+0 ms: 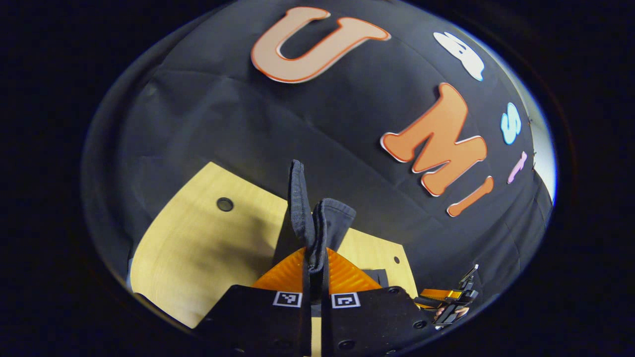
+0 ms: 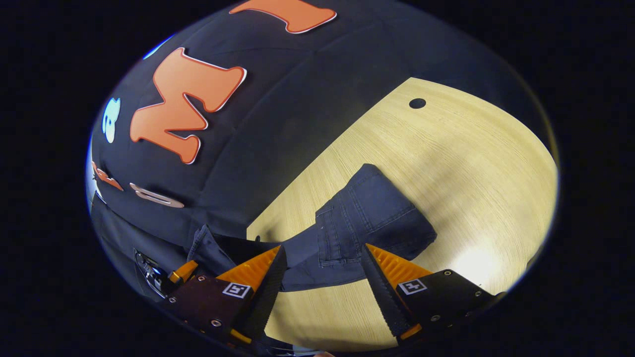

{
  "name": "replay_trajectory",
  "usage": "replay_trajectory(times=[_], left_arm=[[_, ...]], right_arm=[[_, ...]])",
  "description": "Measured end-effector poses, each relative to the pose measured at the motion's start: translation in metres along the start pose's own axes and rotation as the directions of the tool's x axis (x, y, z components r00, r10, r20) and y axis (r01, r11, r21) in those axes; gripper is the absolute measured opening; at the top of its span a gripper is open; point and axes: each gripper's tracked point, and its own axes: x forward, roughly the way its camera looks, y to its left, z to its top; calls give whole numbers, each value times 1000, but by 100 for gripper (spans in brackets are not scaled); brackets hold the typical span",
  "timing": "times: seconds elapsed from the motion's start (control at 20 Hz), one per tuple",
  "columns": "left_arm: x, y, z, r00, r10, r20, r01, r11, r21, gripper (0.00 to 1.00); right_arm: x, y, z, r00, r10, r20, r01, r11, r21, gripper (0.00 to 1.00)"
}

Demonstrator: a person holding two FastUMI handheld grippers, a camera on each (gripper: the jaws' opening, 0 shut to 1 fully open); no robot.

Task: Grasp the waist and the cuffs of the jeans and fold them to make the two legs overlap; first hold the waist and fold one-third of the jeans toward the cuffs, then hold the cuffs and fold the remaining one-third in the same direction to finish folding.

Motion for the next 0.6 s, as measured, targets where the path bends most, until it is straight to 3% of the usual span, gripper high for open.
replay_trajectory(times=[0.35,0.6], left_arm=[[48,-101,-34,994,-65,-84,74,990,116,7],[82,-151,-59,990,-71,-122,91,981,171,7]], right_arm=[[-14,-23,27,999,-11,50,14,997,-73,93],[-16,-35,40,998,-7,60,13,995,-101,95]])
